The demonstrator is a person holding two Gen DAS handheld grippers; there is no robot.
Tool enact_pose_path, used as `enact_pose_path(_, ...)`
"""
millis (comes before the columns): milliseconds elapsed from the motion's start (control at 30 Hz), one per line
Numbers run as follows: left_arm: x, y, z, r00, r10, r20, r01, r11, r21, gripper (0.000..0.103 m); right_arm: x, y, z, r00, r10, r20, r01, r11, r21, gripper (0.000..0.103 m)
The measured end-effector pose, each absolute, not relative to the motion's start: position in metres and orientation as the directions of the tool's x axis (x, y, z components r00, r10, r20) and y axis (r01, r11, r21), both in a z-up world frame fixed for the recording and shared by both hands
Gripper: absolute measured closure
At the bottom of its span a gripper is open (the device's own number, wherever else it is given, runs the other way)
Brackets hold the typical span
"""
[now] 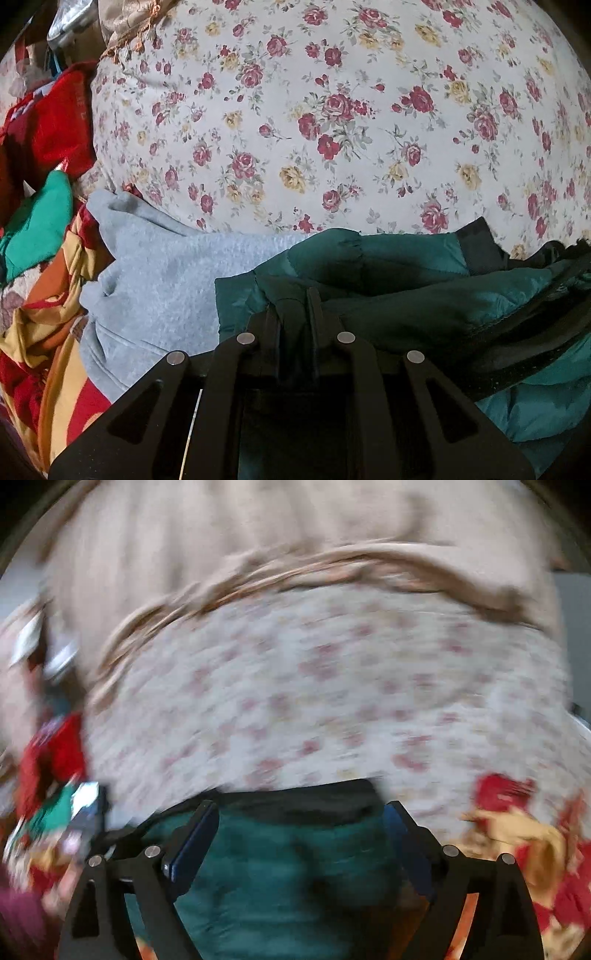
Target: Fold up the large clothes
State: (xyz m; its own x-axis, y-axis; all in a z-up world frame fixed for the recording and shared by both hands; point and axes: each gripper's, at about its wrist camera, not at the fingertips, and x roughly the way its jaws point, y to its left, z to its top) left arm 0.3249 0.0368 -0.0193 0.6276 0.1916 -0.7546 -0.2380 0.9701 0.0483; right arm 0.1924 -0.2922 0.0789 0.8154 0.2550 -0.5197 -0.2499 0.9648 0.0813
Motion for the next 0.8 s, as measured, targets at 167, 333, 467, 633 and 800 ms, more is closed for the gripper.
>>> enact_pose_path(167,0.316,0.049,-0.003,0.649,0.089,-0.756,-0.2,0.978,-0.056,0.073,0.234,-0.219,0.023,0.689,0.321,-0.65,-0.403,0.915,0.024,0.017)
enact_pose_path(333,0.292,0.07,0.034,0.739,-0.015,-0.673,-0.157,0.968,-0.194,0.021,0.302,-0.187,-0.032,0.65,0.199,-0.733,-0.351,0.935,-0.057,0.022)
enact_pose_path(467,0.282,0.064,0.047,0.761,-0.014,-0.649,-0.103,0.984,-0.143,0.021,0.339,-0.197,-0.049,0.635,0.189,-0.749,-0.282,0.959,0.003,0.022)
enact_pose_path(633,0.295,0.043,0.027,0.707,0.011,-0.707,-0.098,0.992,-0.083,0.021,0.339,-0.201,-0.052,0.622,0.199,-0.757,-0.276,0.961,0.027,0.022)
enact_pose_path(800,0.308,0.031,0.0,0.683,0.05,-0.729,-0.118,0.992,-0.043,0.021,0.301,-0.229,-0.013,0.647,0.272,-0.712,-0.297,0.95,0.093,0.022)
